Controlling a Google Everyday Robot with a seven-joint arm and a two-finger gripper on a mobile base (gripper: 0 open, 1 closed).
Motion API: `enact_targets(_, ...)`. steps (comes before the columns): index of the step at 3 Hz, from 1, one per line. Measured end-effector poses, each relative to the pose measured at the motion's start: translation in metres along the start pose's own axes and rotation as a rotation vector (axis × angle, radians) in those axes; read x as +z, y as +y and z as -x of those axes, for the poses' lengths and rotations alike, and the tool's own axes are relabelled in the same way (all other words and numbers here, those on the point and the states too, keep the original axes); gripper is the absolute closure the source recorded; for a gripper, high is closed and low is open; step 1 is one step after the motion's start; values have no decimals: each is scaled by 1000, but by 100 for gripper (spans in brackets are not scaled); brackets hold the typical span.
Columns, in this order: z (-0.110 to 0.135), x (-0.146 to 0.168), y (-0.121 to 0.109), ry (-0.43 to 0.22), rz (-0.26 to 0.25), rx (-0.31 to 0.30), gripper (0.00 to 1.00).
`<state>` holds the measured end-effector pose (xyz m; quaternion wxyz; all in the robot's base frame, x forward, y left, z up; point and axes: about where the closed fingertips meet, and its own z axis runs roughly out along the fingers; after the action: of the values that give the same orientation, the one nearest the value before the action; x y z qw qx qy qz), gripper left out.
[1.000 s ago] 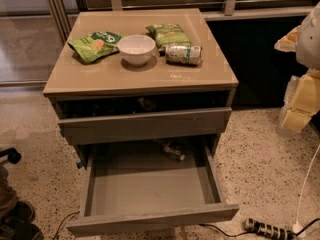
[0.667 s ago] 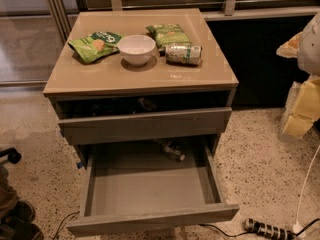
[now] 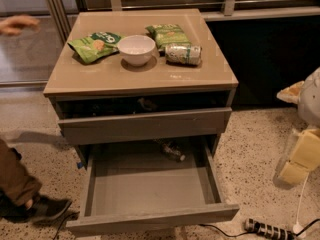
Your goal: Close middle drawer
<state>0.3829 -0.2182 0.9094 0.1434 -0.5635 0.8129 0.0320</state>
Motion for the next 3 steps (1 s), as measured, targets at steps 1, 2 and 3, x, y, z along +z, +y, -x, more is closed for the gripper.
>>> enact_targets(1, -1, 41, 39, -58, 20, 57, 0)
enact_targets(2, 16, 103, 47, -97, -20, 62, 0)
enact_targets(3, 14, 107, 48, -96, -13, 66, 0)
